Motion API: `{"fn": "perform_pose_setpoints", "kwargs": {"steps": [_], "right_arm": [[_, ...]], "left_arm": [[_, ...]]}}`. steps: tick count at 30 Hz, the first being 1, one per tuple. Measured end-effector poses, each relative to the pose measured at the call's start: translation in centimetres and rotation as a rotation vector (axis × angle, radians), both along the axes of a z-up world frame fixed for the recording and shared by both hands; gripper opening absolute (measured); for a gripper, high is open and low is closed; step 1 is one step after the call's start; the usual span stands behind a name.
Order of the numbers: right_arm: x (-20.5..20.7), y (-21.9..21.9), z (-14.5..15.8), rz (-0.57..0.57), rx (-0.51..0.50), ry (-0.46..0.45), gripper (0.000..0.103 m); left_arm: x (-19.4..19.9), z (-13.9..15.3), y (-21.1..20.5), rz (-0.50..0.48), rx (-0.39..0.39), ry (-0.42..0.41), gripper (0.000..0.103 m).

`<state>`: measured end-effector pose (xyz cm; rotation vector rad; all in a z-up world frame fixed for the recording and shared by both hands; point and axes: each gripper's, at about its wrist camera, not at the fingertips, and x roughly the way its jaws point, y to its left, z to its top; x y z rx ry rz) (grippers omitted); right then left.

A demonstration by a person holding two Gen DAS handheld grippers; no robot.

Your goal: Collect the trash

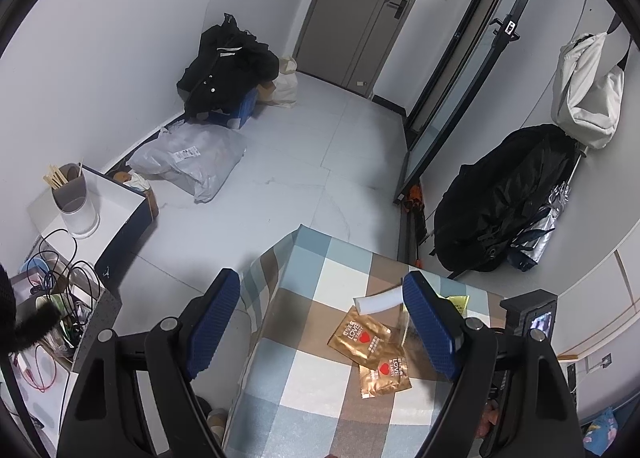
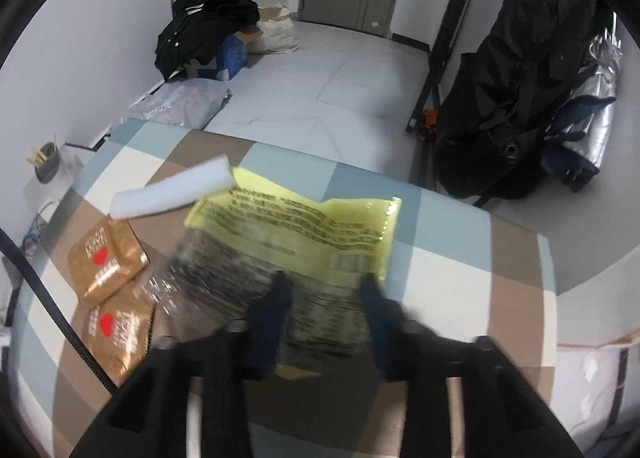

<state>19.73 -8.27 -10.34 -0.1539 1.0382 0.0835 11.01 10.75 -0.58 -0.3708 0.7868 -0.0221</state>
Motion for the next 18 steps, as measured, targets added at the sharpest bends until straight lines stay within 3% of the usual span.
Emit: {"fn": "perform_pose_setpoints", "kwargs": {"steps": [1,6,18], "right_arm": [[-0.1,-0.2,0.0,-0.003,-0.002,0.006,0.007],[-1.1,-1.3,0.4,-0.002,0.056,0.016,0.000],[-6.5,-4.9,2.9,-0.047,0.143,0.013,0.000]], "left_arm": [[0.0,0.0,0.0,-0.001,0.002,0.000,0.081],[-0.1,0.0,0.0,0.005,0.012,0.001,0.081],[-0.1,-1.3,-1.0,-0.023,0.048,0.055,0.081]]}}
